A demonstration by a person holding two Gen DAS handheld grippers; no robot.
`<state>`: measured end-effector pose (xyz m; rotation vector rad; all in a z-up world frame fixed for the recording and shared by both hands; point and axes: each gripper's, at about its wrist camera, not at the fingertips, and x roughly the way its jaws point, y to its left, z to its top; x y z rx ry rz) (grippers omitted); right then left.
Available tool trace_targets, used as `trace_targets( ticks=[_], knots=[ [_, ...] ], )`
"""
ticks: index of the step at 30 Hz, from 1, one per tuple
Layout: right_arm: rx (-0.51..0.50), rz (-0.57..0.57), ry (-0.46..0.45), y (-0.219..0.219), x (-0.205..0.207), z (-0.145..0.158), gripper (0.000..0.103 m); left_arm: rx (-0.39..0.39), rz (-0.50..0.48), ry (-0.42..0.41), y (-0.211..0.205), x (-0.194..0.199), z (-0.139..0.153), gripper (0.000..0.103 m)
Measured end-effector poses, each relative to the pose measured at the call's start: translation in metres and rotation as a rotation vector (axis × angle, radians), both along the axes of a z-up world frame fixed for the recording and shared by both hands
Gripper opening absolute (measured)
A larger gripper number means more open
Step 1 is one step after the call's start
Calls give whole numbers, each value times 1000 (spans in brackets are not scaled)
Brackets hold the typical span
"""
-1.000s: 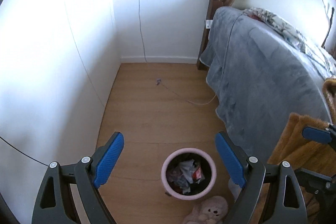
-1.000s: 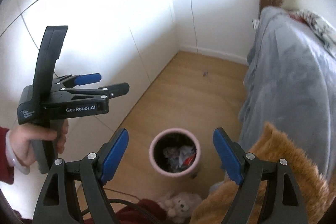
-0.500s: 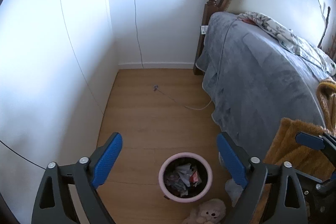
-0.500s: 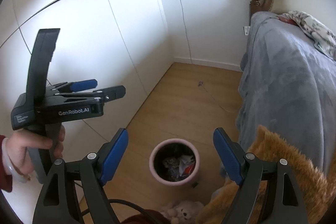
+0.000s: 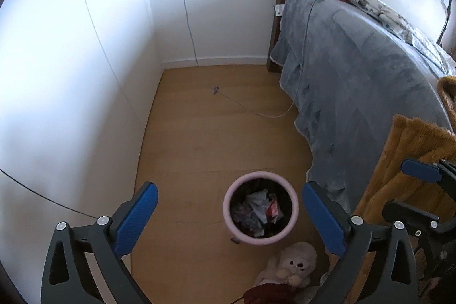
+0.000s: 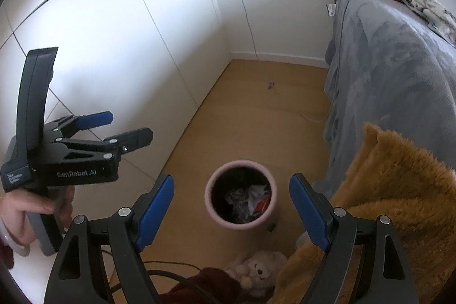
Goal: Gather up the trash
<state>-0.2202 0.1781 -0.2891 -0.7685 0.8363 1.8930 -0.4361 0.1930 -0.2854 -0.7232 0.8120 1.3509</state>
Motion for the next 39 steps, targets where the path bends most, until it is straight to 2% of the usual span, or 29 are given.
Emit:
trace_targets(
  ticks=[15, 39],
  knots=[
    [-25, 2, 5, -2, -1, 0, 82, -37, -20, 7, 6, 5, -10, 103],
    [-44, -16, -4, 2, -2, -3, 82, -48, -12, -2, 4, 3, -16, 103]
  ],
)
